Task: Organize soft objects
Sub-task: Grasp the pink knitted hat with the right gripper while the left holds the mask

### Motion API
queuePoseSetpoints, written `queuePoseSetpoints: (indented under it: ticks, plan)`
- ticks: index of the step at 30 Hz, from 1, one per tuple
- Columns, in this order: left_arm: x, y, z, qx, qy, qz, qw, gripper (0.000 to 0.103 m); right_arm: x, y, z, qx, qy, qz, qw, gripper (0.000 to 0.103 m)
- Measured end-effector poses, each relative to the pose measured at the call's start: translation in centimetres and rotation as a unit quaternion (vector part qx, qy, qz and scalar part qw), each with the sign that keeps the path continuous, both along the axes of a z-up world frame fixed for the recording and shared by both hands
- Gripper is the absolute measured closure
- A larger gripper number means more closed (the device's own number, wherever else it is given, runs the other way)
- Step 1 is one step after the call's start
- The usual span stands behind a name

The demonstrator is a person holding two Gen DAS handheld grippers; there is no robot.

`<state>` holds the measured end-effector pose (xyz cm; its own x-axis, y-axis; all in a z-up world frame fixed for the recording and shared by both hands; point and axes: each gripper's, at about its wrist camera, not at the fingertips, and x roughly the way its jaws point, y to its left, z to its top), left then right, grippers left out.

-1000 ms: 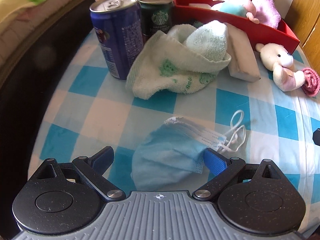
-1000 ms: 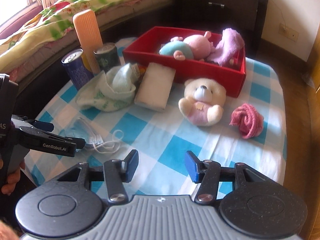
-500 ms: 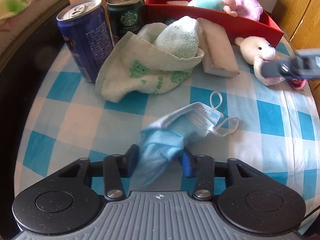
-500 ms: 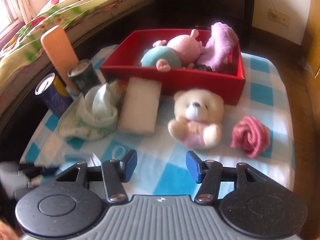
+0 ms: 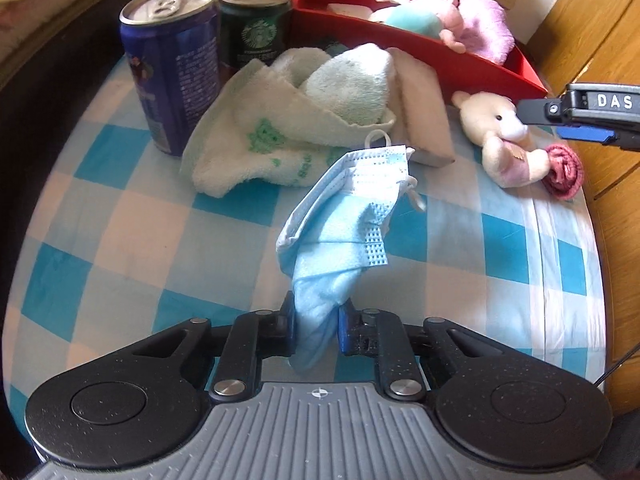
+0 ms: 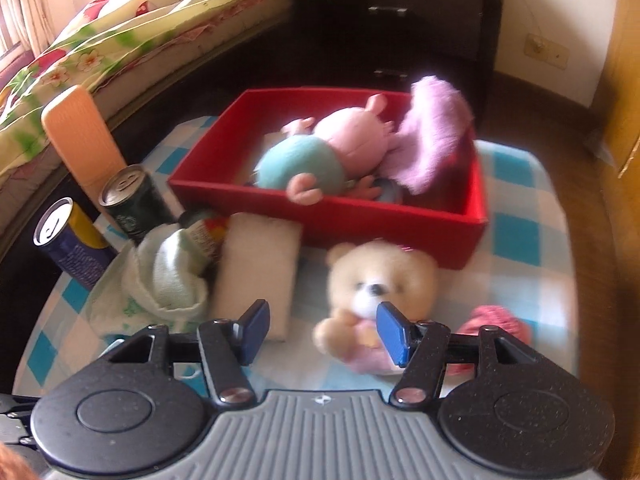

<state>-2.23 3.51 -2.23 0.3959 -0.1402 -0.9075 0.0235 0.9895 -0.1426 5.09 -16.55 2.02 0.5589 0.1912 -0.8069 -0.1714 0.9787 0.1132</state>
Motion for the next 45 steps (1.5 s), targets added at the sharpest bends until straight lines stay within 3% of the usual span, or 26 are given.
queuePoseSetpoints:
  ticks: [7,11,19,23,31,34,40,45]
  plan:
    - [0.5,-0.6,0.1,-0.013,0.0,-0.002,0.9999,0.086,0.5,-5.8,-0.3,-0.015,0.008,-0.067,0.998,0.063]
    - [0.6,-1.1,0.1,-0.017,-0.003,-0.012,0.9998,0.086,0.5,-8.0,-0.5,0.02,0.021,-0.104,0.994,0.063]
    - [0.6,-1.2,0.0,-0.028,0.002,-0.018,0.9994,0.086,1.9,-8.5,-2.7,-0.015,0.038,-0.133,0.99,0.063]
    - [0.5,-0.8,0.0,-0.031,0.003,-0.013,0.9994,0.086,1.9,-8.5,-2.7,-0.007,0.041,-0.133,0.99,0.063]
    - [0.4,0.3,-0.1,-0.037,0.006,0.001,0.9993,0.086,1.7,-7.0,-1.4,-0.007,0.013,-0.126,0.992,0.063]
    - [0.4,0.5,-0.1,-0.041,0.008,0.005,0.9991,0.086,1.5,-5.5,-0.7,-0.024,-0.008,-0.099,0.995,0.063]
    - [0.3,-0.1,0.3,-0.045,0.004,-0.004,0.999,0.086,2.2,-6.7,-3.3,-0.045,0.032,-0.124,0.991,0.063]
    - [0.5,-0.5,0.2,-0.044,0.007,-0.008,0.999,0.086,3.0,-8.4,-5.6,-0.025,0.063,-0.15,0.986,0.063]
